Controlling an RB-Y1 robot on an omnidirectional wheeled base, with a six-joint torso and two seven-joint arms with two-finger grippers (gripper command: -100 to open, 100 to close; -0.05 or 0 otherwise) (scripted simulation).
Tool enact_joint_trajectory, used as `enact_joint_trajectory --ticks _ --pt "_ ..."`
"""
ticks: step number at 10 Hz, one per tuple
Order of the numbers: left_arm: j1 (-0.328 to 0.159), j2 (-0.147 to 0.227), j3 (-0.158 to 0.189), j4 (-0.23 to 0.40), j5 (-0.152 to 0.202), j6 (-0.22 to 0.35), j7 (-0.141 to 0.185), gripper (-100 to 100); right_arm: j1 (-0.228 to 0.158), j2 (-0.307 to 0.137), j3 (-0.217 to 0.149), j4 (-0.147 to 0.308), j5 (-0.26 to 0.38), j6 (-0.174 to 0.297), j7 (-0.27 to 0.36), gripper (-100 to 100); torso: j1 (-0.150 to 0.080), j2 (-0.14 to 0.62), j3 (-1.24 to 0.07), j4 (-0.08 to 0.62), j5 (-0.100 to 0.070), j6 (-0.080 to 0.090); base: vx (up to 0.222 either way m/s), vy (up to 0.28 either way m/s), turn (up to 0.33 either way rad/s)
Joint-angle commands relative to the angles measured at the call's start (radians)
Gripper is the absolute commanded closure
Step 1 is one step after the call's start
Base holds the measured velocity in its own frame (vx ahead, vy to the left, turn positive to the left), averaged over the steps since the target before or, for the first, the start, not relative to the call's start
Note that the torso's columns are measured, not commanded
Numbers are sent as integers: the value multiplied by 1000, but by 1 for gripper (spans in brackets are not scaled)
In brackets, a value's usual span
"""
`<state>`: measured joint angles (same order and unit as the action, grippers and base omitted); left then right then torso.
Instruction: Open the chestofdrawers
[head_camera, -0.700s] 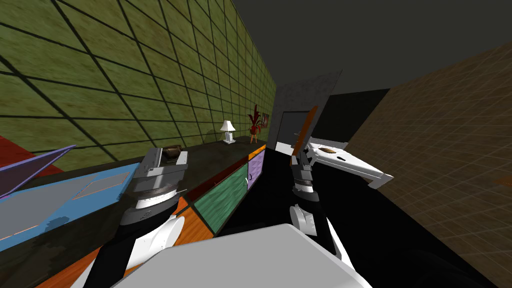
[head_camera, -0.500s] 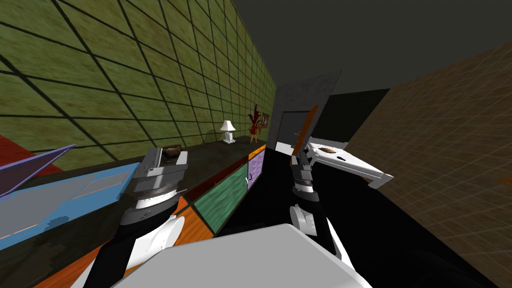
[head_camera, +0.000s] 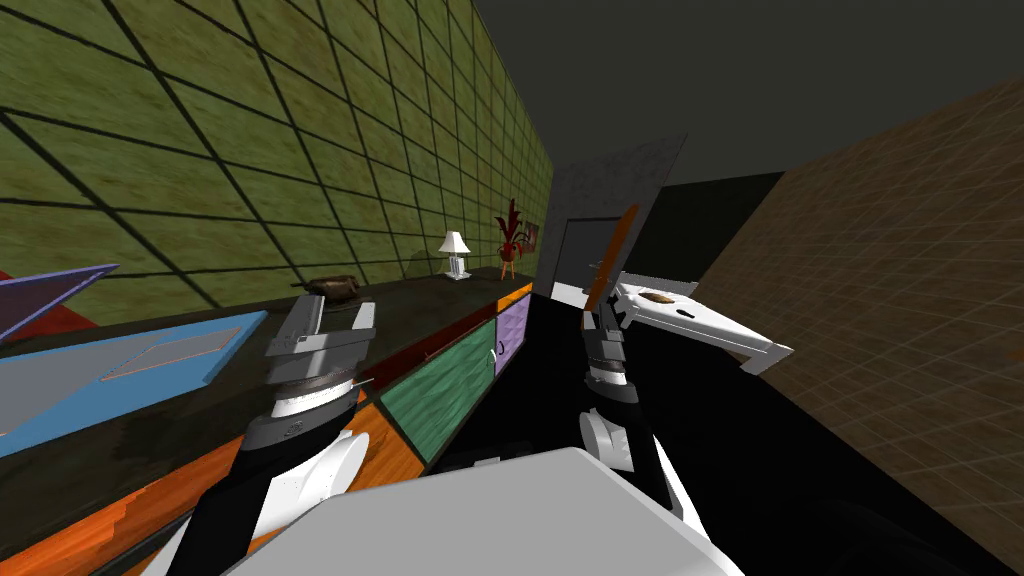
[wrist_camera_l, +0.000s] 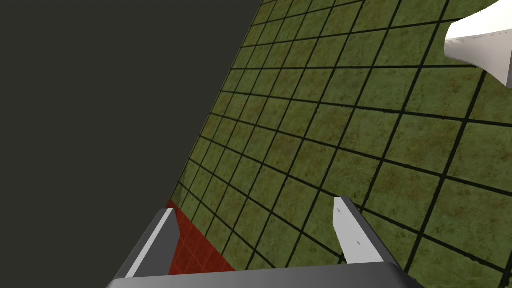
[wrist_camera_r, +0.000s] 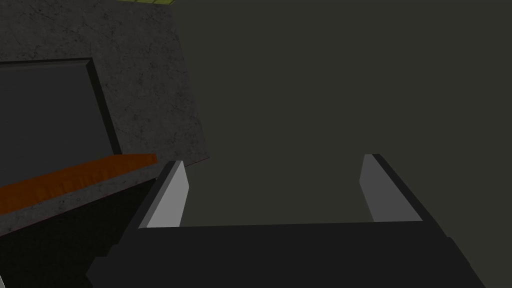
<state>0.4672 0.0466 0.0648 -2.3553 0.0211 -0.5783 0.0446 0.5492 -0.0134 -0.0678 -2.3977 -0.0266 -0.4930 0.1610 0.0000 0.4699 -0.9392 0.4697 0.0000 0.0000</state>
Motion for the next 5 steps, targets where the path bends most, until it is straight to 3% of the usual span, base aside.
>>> enact_joint_trajectory --ticks 1,2,3,5 --pt "0 0 0 0 0 0 0 0 0 0 0 0 0 0 0 0 0 74 -148 74 0 0 0 0 0" --pt "0 0 0 0 0 0 0 0 0 0 0 0 0 0 0 0 0 148 -295 148 0 0 0 0 0" --pt "-5 28 0 3 0 18 -1 -100 0 0 0 0 0 0 0 0 0 221 -443 221 0 0 22 -25 -11" --pt "-17 59 0 11 0 61 -2 -100 0 0 0 0 0 0 0 0 -3 262 -533 264 -1 0 51 -82 -20"
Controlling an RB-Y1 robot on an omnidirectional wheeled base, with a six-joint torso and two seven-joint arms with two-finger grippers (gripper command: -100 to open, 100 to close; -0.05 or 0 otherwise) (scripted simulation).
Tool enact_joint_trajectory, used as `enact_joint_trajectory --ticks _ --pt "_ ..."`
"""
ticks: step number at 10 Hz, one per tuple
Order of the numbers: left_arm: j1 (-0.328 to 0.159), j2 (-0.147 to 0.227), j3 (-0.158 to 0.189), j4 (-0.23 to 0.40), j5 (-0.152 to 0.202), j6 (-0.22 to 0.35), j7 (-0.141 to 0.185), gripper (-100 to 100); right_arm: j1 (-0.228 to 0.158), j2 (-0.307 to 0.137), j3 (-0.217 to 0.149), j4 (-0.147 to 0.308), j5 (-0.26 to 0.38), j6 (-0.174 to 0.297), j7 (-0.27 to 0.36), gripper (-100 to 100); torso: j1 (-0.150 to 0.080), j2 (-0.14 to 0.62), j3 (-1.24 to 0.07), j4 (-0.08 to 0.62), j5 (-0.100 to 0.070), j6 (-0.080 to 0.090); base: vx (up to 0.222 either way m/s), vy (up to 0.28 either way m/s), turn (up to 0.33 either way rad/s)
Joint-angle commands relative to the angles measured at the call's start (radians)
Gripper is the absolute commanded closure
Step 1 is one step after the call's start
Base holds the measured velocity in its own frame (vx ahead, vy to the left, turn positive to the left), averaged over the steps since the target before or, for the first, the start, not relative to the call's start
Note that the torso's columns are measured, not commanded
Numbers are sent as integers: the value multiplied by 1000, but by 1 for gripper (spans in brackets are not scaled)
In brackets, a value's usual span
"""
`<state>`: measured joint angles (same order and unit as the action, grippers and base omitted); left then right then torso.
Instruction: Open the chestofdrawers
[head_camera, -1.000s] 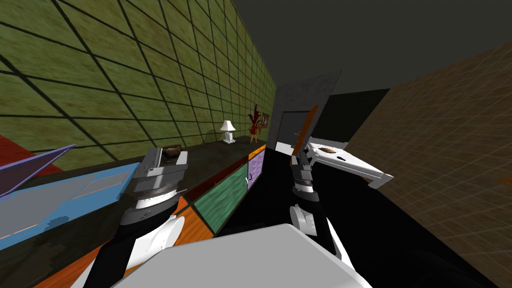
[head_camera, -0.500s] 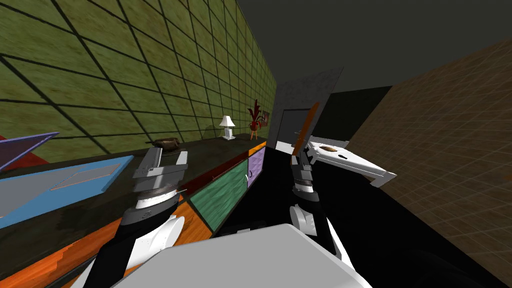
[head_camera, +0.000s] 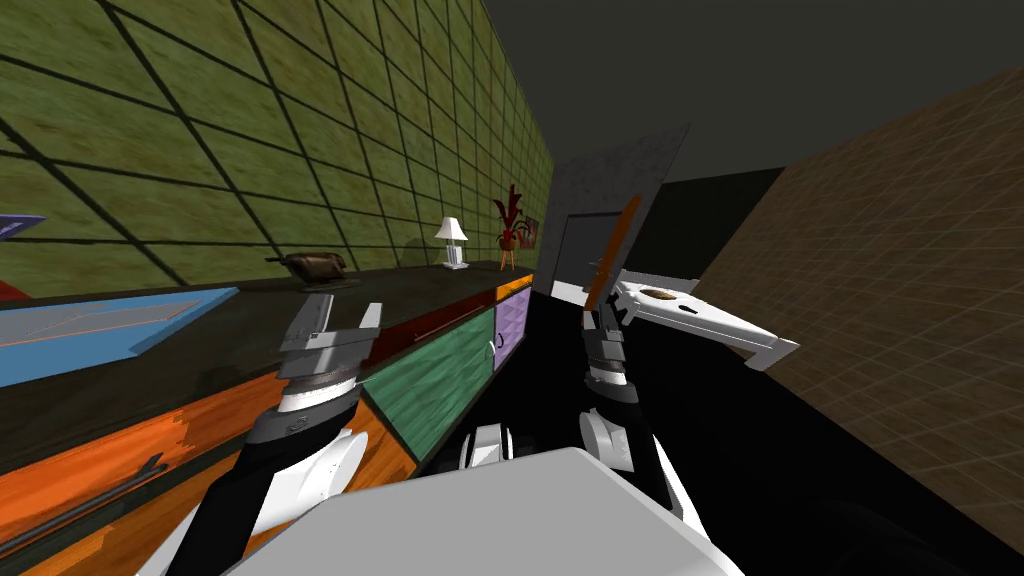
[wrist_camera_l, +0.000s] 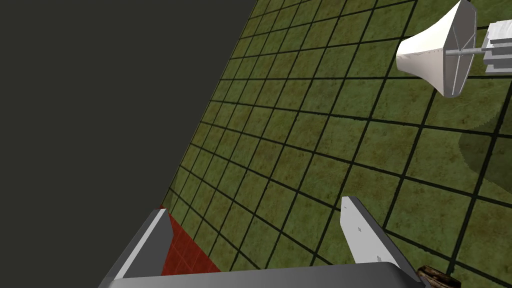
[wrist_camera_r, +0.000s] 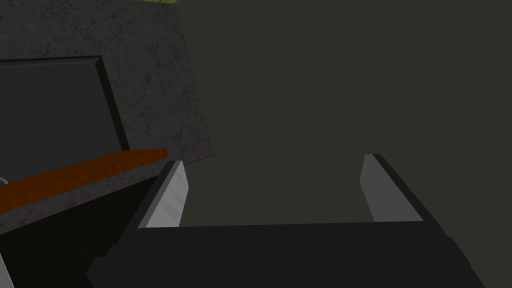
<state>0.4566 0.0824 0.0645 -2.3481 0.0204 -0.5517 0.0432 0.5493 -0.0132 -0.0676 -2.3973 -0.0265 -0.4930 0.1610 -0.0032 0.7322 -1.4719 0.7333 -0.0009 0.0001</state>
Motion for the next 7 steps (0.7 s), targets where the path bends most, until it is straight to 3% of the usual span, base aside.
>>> enact_joint_trajectory --ticks 1,7 --pt "-12 32 1 7 0 54 -1 -100 0 0 0 0 0 0 0 0 0 3 -4 3 0 0 62 -89 -12" --pt "-53 60 1 27 0 203 -6 -100 0 0 0 0 0 0 0 0 2 6 -4 5 1 0 64 -90 -21"
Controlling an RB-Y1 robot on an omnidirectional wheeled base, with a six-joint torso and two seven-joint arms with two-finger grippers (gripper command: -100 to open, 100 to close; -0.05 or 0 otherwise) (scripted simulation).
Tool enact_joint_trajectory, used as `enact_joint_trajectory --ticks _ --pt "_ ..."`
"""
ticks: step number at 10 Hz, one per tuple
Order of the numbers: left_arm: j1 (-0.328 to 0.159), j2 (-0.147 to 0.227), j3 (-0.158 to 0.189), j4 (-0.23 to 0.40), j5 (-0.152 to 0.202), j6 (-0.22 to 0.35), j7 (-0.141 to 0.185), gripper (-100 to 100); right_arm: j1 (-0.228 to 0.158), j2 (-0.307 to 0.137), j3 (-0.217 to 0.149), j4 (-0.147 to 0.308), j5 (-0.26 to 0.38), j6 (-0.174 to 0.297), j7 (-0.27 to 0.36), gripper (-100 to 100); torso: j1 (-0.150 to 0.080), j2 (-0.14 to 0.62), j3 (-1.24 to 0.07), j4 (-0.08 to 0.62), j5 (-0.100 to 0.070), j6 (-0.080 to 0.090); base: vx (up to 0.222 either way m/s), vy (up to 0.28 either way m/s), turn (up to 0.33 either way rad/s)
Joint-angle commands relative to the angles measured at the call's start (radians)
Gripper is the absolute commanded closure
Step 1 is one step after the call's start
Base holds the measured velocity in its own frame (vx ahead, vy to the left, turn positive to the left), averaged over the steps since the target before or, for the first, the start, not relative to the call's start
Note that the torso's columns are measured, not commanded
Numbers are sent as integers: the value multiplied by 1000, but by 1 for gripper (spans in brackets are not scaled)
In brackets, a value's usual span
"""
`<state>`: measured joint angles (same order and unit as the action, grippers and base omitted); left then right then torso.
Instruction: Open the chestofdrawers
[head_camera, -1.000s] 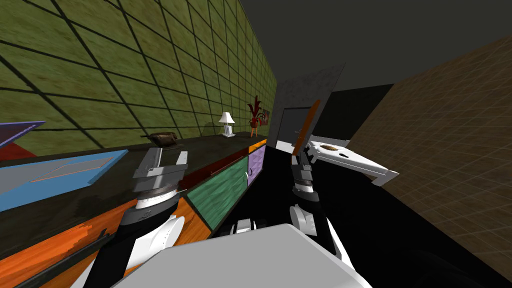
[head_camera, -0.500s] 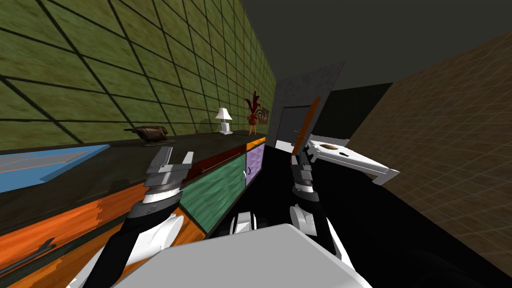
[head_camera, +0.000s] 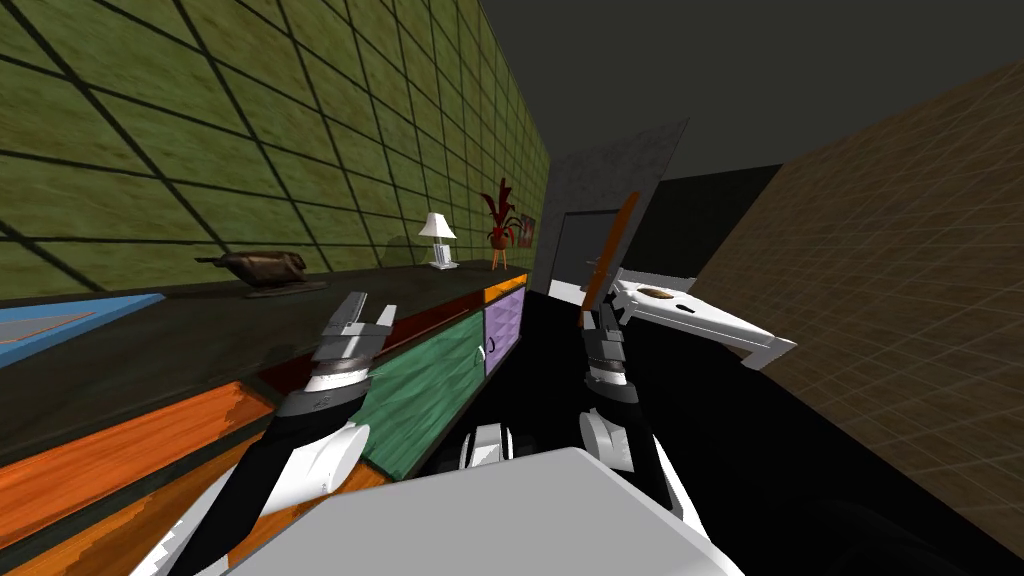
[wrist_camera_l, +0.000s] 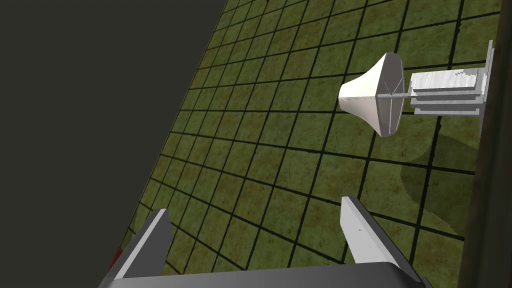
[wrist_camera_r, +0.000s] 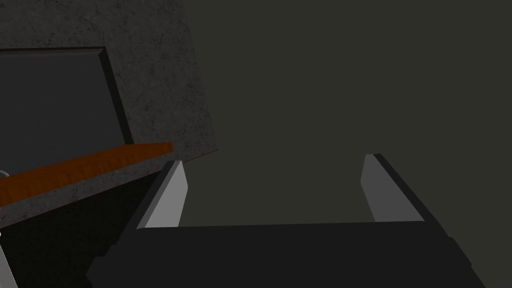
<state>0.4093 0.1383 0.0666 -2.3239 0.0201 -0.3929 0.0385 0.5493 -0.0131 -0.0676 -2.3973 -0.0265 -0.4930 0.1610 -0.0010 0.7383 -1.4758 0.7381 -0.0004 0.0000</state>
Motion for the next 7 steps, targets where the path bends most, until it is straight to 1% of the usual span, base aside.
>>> enact_joint_trajectory --ticks 1,2,3,5,6,7 --pt "-14 6 0 6 0 74 -2 -100 0 0 0 0 0 0 0 0 1 -1 0 0 0 0 84 -115 -26" --pt "-22 7 0 9 0 100 -3 -100 0 0 0 0 0 0 0 0 0 -1 -1 0 0 0 88 -125 -23" --pt "-22 7 0 9 0 103 -3 -100 0 0 0 0 0 0 0 0 0 -1 -1 0 0 0 65 -86 -6" --pt "-39 8 0 16 -1 165 -4 -100 0 0 0 0 0 0 0 0 3 1 1 0 1 0 68 -84 -26" --pt "-48 8 0 20 -1 196 -5 -100 0 0 0 0 0 0 0 0 1 0 0 0 0 0 70 -125 -24" --pt "-48 8 0 20 -1 197 -5 -100 0 0 0 0 0 0 0 0 -1 0 0 0 0 0 50 -79 -1"
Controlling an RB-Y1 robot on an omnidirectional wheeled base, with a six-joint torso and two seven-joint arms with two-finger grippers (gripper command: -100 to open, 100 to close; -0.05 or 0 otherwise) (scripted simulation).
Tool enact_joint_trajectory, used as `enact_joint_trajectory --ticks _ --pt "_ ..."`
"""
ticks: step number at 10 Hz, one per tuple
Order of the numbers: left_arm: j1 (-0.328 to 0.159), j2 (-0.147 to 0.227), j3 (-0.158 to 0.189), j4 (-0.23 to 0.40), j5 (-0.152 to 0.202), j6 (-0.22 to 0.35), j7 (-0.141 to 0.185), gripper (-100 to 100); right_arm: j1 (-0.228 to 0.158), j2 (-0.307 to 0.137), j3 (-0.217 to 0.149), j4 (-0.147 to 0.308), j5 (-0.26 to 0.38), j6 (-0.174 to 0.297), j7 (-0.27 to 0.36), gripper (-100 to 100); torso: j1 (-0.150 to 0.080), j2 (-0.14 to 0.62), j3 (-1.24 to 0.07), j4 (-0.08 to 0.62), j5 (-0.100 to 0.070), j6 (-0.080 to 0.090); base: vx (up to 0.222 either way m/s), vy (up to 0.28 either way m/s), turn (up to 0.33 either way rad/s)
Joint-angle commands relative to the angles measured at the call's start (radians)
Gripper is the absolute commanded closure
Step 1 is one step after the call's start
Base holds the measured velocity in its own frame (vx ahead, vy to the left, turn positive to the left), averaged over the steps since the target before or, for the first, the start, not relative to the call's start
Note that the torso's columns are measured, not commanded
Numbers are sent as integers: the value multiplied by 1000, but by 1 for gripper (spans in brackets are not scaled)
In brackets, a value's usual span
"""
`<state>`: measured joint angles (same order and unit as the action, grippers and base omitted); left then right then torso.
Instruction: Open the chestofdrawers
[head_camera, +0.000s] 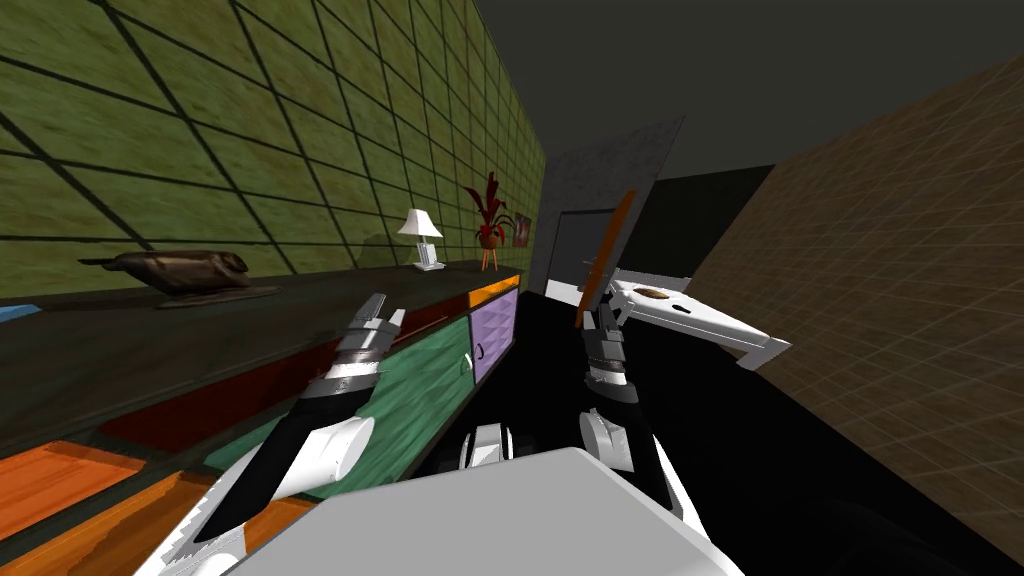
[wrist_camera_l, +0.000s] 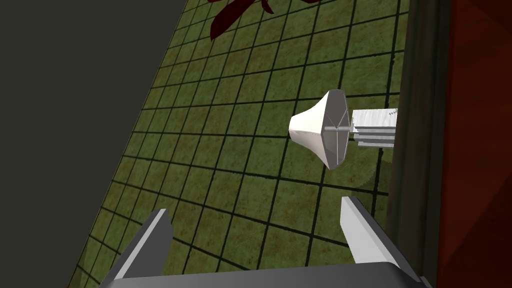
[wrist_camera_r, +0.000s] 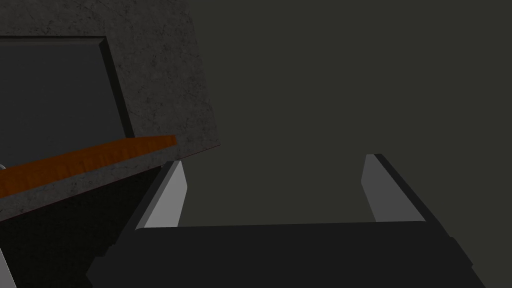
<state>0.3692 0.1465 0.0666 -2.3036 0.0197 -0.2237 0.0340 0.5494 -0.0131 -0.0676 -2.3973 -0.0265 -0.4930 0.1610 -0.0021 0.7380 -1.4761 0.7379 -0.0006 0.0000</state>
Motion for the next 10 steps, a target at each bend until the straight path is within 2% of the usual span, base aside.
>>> enact_joint_trajectory --ticks 1,10 --pt "-17 1 0 4 0 60 -2 -100 0 0 0 0 0 0 0 0 3 1 1 0 1 0 67 -70 -20" --pt "-86 19 2 47 -2 294 -9 -100 0 0 0 0 0 0 0 0 4 0 0 0 1 0 76 -98 -23"
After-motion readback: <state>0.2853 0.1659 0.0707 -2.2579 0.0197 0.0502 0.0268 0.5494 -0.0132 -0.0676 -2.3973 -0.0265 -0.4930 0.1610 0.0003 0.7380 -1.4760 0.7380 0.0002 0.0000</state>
